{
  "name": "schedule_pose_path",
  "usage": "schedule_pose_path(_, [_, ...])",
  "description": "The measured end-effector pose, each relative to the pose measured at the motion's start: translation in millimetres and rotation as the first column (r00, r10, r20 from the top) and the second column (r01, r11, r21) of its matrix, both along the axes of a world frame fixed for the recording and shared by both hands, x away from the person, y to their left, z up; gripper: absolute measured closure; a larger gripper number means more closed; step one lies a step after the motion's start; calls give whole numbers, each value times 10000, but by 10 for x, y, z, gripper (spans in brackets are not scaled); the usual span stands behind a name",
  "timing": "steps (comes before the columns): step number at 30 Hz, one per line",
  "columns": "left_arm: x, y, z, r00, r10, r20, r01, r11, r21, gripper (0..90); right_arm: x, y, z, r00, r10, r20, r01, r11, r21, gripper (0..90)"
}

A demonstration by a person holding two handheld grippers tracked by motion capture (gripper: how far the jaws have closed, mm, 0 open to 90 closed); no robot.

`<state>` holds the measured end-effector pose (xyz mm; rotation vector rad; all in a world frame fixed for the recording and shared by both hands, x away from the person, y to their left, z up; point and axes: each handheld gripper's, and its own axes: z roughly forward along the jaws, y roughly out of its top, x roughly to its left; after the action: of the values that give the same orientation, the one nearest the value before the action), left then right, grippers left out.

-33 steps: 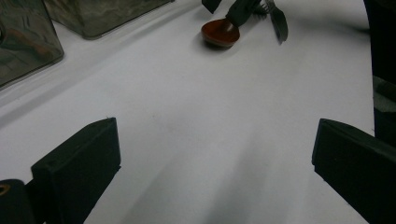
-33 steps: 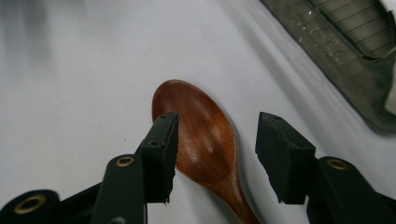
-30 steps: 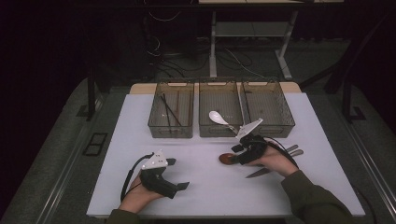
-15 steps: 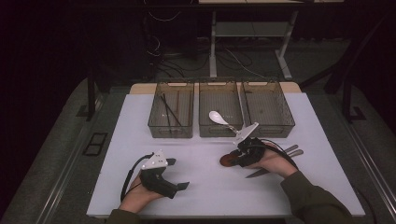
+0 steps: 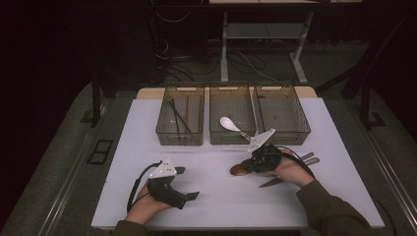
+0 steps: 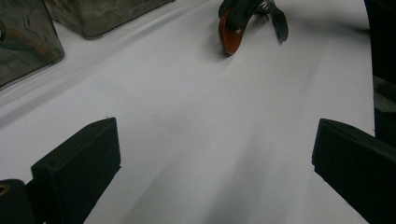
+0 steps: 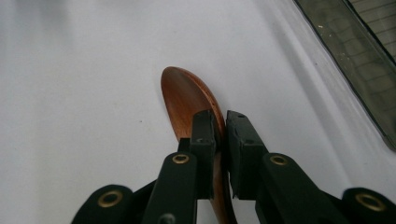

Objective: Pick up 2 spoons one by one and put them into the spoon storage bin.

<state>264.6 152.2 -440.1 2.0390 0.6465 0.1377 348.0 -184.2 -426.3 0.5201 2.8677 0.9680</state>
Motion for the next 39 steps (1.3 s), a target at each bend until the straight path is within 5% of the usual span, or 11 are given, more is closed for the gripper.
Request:
schedule_pose_path(12, [-1,3,2,10000,1,12,-1,10000,-35,4,7,-36,63,9984,-205,521,187,9992,358,846])
schedule_pose_path(24, [0,3,2,10000,-14,14,14,10000,-47,4,4,-156,196,9920,-1089,644,1031,9909,870,848])
schedule_pose_path(39, [1,1,0,10000,5,12,-5,10000,-28,4,101,-340,453,9663,-2416,886,2221,9569,1872,848])
